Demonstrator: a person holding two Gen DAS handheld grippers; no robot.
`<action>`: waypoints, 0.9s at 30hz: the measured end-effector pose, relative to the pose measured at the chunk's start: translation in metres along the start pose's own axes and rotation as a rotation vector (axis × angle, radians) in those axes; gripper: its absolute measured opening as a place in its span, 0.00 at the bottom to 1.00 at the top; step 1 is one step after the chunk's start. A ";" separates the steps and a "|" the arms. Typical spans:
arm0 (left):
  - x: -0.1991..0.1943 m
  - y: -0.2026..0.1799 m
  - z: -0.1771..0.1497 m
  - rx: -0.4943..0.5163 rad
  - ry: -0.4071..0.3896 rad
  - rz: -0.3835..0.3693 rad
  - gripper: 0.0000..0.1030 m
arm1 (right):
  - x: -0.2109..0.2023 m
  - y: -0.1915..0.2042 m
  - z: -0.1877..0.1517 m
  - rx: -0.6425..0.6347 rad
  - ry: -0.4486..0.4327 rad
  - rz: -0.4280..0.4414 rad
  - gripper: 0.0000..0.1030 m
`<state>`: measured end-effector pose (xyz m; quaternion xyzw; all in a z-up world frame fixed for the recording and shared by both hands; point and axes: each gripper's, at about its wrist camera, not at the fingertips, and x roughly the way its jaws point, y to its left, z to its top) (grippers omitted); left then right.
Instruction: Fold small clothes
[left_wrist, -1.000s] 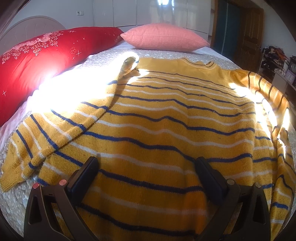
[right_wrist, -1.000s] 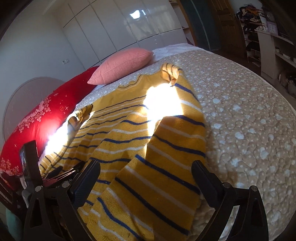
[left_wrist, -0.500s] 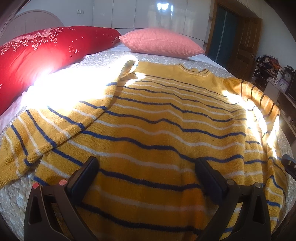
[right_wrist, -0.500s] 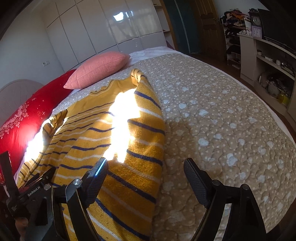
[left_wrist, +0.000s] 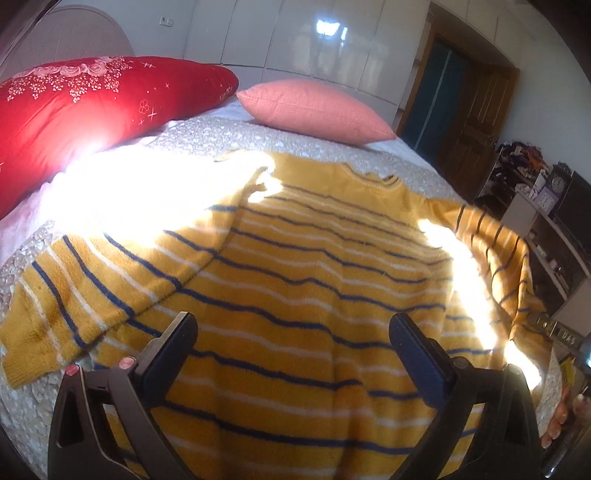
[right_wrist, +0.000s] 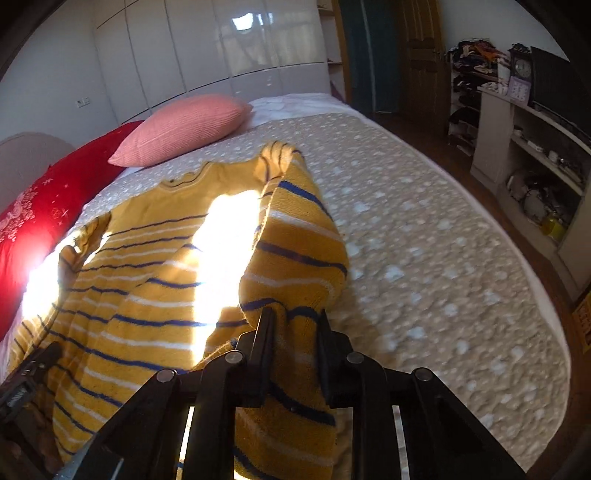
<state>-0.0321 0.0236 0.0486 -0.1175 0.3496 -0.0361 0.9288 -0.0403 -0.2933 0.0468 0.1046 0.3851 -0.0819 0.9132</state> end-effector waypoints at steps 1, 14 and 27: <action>-0.004 0.000 0.009 -0.006 -0.013 -0.007 1.00 | 0.001 -0.014 0.005 0.025 -0.003 -0.046 0.21; 0.017 0.040 0.042 -0.042 -0.028 0.066 1.00 | -0.023 -0.083 -0.003 0.212 0.061 0.012 0.58; 0.001 0.069 0.053 -0.117 -0.053 0.063 1.00 | -0.021 -0.026 -0.038 -0.142 0.122 -0.033 0.14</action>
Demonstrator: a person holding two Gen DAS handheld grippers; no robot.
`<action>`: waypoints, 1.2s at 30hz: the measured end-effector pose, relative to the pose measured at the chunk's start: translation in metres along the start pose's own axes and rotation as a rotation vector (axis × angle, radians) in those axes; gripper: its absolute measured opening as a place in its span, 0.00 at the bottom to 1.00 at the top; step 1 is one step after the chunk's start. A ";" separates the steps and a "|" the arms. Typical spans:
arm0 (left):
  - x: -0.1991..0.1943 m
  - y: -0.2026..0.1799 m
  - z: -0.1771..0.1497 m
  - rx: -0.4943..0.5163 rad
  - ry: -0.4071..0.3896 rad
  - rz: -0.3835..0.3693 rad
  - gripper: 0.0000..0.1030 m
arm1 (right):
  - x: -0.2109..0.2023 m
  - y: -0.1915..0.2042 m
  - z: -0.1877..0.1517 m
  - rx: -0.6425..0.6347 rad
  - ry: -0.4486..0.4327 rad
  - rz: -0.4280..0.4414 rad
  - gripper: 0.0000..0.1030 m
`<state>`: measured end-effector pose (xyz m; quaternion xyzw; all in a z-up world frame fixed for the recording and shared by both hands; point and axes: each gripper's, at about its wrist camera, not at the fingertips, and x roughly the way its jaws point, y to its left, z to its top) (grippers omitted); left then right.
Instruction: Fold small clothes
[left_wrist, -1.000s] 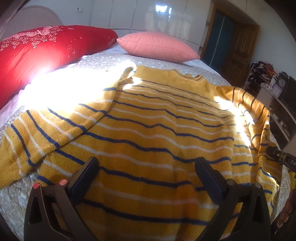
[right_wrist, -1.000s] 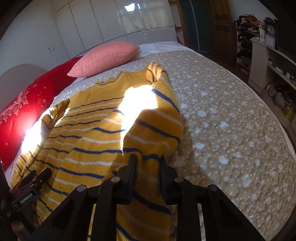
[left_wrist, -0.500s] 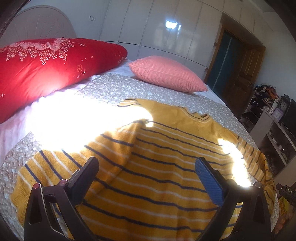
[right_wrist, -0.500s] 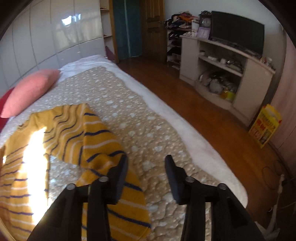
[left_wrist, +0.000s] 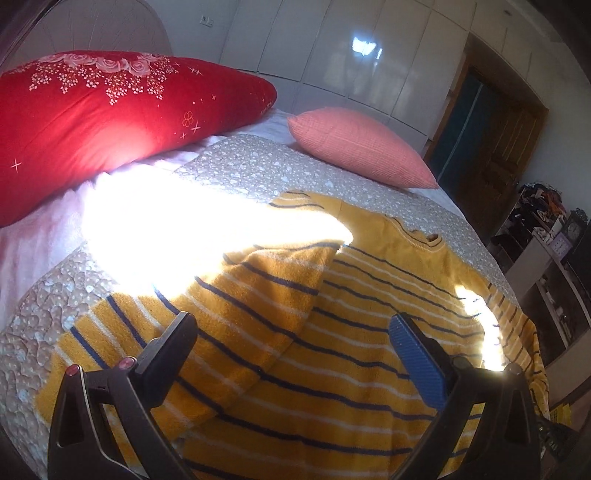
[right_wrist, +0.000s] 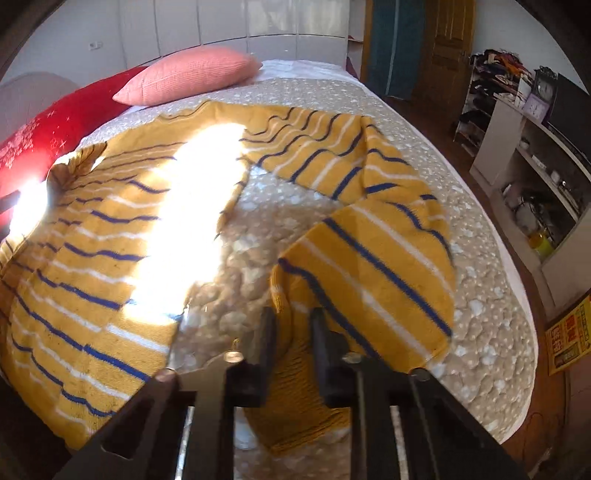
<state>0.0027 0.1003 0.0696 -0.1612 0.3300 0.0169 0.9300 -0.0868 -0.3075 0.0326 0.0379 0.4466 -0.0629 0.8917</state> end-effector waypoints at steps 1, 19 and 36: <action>-0.005 0.005 0.004 -0.009 -0.018 0.007 1.00 | -0.009 -0.021 0.010 0.027 -0.027 -0.052 0.14; -0.037 0.116 0.032 -0.265 -0.105 0.149 1.00 | -0.077 -0.027 0.193 0.290 -0.184 0.148 0.14; -0.033 0.179 0.036 -0.357 -0.105 0.256 1.00 | 0.129 0.325 0.211 0.071 0.190 0.509 0.15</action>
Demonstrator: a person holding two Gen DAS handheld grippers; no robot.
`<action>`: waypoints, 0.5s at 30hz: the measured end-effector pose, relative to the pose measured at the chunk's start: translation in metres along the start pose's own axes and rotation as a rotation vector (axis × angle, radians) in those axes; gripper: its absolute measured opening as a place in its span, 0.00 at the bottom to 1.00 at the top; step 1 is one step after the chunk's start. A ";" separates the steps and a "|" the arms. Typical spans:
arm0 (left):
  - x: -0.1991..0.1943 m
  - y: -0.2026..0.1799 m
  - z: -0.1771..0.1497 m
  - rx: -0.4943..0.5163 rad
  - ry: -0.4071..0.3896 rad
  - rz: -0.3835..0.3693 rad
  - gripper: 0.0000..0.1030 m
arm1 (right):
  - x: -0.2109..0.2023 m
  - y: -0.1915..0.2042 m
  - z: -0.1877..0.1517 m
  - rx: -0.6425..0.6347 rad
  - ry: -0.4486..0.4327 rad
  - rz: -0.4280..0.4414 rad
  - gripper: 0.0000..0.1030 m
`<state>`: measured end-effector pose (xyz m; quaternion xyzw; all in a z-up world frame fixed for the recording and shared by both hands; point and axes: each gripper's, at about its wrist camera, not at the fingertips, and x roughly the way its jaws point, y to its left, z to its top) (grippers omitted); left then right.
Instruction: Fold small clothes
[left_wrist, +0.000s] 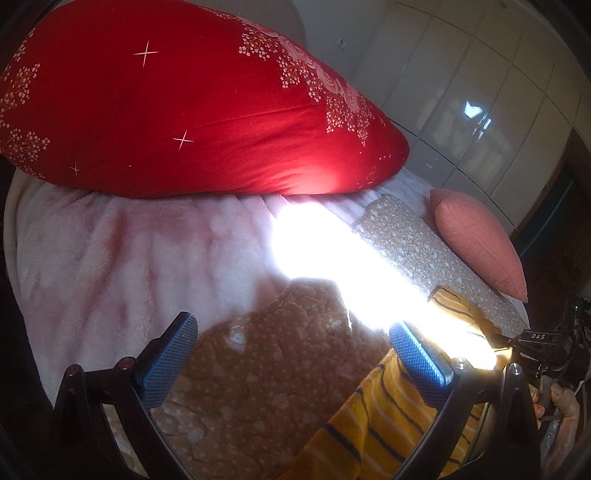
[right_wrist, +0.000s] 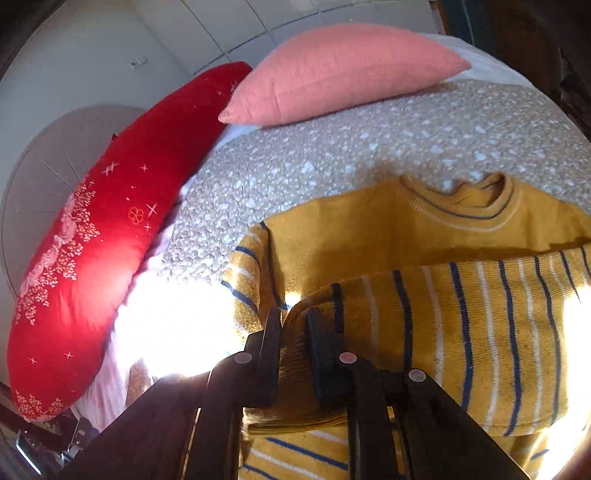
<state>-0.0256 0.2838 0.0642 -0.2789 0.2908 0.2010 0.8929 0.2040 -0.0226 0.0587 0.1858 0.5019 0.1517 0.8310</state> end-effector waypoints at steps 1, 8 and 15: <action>0.000 0.004 0.001 -0.007 -0.001 0.007 1.00 | 0.012 -0.002 0.000 0.019 0.022 0.012 0.15; 0.003 0.026 0.007 -0.064 0.002 0.053 1.00 | 0.024 0.021 -0.010 -0.112 0.045 -0.082 0.17; -0.005 0.070 0.017 -0.181 -0.059 0.212 1.00 | -0.051 0.106 -0.099 -0.546 0.065 0.100 0.74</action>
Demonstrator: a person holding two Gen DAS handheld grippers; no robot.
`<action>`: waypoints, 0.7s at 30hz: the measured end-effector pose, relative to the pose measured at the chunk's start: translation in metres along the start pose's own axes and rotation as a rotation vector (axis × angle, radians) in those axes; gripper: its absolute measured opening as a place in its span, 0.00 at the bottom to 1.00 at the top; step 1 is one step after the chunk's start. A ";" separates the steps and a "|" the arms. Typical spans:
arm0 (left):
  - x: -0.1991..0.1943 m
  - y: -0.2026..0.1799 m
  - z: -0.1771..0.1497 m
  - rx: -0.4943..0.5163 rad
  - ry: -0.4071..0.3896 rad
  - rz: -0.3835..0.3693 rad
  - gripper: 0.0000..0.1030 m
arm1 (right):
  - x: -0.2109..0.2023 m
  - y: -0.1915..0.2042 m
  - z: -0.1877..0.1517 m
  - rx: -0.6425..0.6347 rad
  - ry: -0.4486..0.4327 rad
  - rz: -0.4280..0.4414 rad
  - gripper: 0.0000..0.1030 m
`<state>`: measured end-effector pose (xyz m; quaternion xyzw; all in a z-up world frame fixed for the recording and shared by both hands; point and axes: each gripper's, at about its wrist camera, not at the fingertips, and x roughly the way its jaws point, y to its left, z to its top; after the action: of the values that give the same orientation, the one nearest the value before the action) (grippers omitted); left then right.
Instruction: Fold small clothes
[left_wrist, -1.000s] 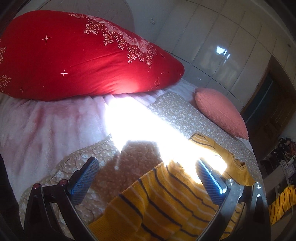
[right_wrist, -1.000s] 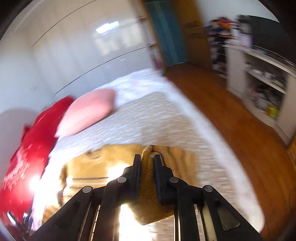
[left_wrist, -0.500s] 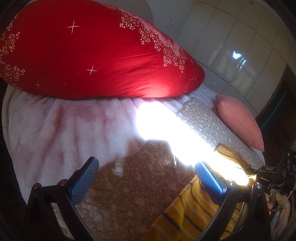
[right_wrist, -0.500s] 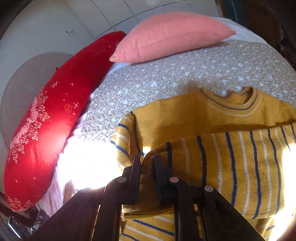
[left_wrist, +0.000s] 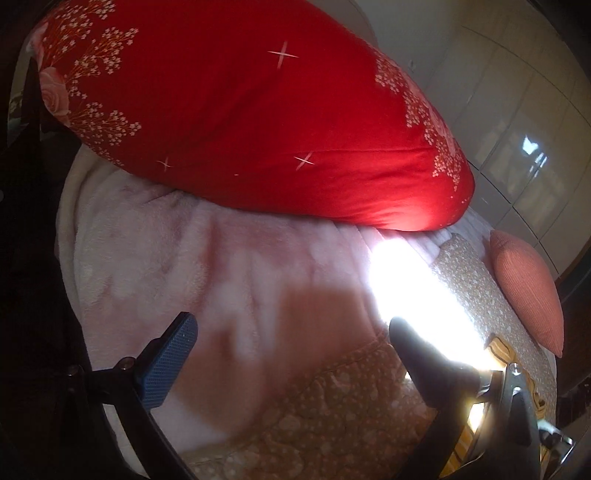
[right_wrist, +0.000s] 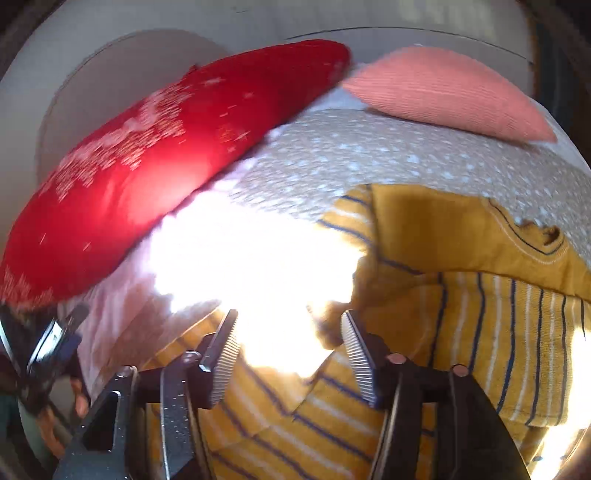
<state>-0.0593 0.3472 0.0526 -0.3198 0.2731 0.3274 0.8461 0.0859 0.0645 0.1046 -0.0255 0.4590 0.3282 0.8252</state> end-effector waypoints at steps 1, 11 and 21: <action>0.001 0.007 0.002 -0.022 -0.005 0.021 1.00 | 0.002 0.020 -0.011 -0.064 0.022 0.020 0.75; 0.007 0.068 0.009 -0.204 0.006 0.121 1.00 | 0.048 0.129 -0.083 -0.378 0.157 0.130 0.75; 0.013 0.058 0.007 -0.191 0.030 0.099 1.00 | 0.068 0.146 -0.082 -0.480 0.165 0.006 0.11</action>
<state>-0.0919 0.3911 0.0270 -0.3902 0.2687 0.3885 0.7903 -0.0328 0.1859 0.0419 -0.2461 0.4340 0.4269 0.7543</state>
